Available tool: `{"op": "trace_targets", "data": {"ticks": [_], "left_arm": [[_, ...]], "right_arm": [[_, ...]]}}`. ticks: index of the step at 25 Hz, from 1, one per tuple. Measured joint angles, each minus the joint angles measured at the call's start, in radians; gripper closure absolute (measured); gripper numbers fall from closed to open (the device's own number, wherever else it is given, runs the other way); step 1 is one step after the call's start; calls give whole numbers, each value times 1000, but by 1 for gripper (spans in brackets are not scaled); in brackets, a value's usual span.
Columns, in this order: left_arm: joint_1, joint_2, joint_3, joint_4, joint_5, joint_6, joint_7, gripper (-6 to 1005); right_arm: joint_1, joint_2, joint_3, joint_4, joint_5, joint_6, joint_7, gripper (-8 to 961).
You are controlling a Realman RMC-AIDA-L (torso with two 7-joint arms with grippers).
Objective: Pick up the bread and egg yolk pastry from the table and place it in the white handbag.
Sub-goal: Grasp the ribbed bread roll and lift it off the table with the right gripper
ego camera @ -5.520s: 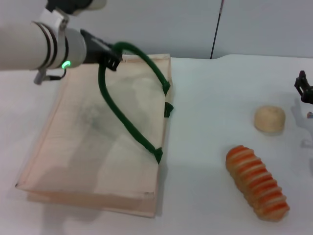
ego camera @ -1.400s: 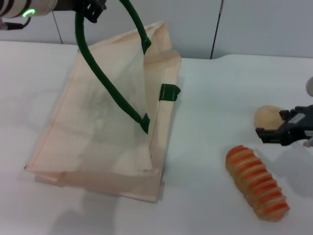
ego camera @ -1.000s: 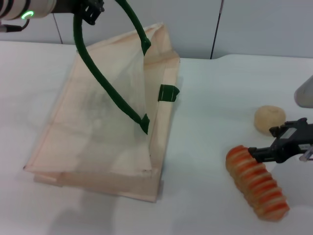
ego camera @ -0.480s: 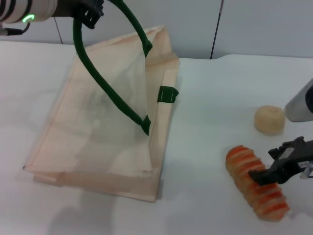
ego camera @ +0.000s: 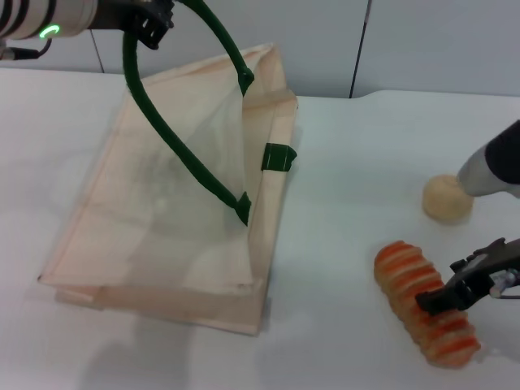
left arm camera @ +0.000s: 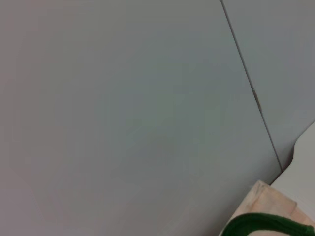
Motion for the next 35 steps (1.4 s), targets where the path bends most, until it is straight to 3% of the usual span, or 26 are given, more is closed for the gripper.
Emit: {"op": "trace_targets", "data": {"ticks": [17,35], "left_arm": [[3,1,-2,0,0,2,0,865],[10,0,-8,-14,0,13,-2,865]], "right_arm": [[25,2,-14,-97,19,-63,62,167],[50,1,-48,13,11,-41,71,167]]}}
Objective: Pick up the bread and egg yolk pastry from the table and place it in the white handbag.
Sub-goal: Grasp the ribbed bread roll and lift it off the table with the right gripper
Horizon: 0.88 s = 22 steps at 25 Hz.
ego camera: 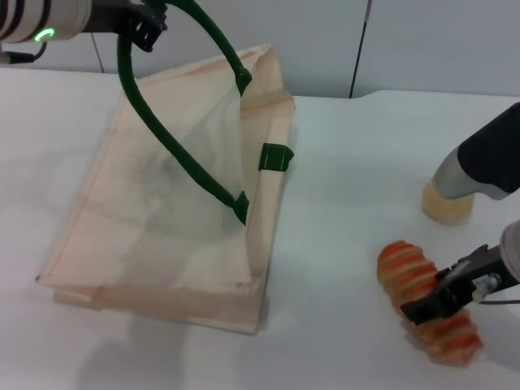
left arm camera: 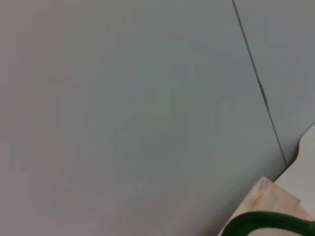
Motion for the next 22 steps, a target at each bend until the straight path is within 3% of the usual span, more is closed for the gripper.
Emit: {"op": "trace_targets", "data": {"ticks": [22], "left_arm": [[-4,-2,5,-25,0,2,0,865]], "right_arm": [[41,2,-42,102,-35,55,30,233]]}}
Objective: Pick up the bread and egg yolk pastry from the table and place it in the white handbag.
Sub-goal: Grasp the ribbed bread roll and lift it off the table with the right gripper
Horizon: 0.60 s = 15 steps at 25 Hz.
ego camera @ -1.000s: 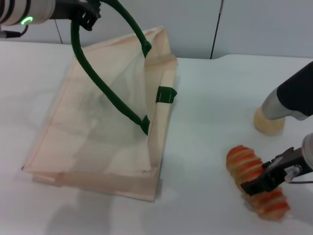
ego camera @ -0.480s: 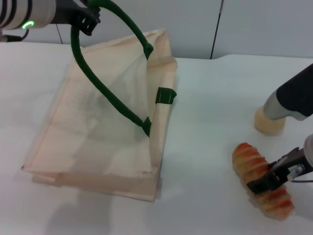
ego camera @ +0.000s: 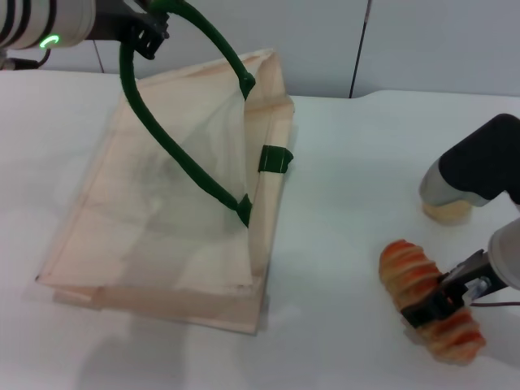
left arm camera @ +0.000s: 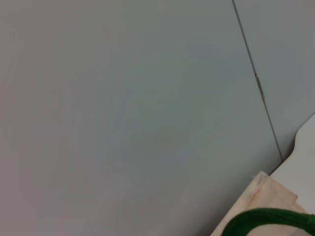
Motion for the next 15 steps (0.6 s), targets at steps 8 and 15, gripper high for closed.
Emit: {"op": "trace_targets", "data": {"ticks": [8,15], "left_arm": [[1,0,-3,0,0,0,0,865],[2,0,-5,1,0,0,0,865]], "right_arm": [[12,-2,-9,-6,-3,-2,7,257],[12,-2,-15,-30,-34,3,1,325]]}}
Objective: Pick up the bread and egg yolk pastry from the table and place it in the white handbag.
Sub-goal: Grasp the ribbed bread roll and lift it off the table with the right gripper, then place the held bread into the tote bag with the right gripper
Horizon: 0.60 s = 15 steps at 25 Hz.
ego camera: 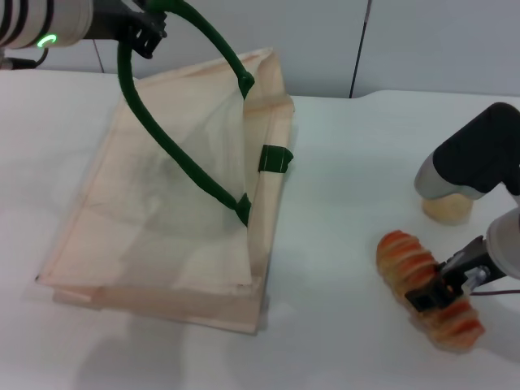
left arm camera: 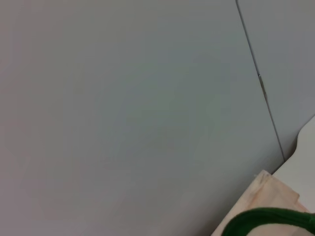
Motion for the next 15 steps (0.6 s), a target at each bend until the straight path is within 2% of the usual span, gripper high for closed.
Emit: {"op": "trace_targets", "data": {"ticks": [9,15], "left_arm": [[7,1,0,14,-7,8,-3,865],[18,1,8,80,-10,7,-2,865]], "right_arm": [[-10,-2,2,-81,-12,3,-3,366],[-16,-3,20,-137,-46,2,-5,413]]}}
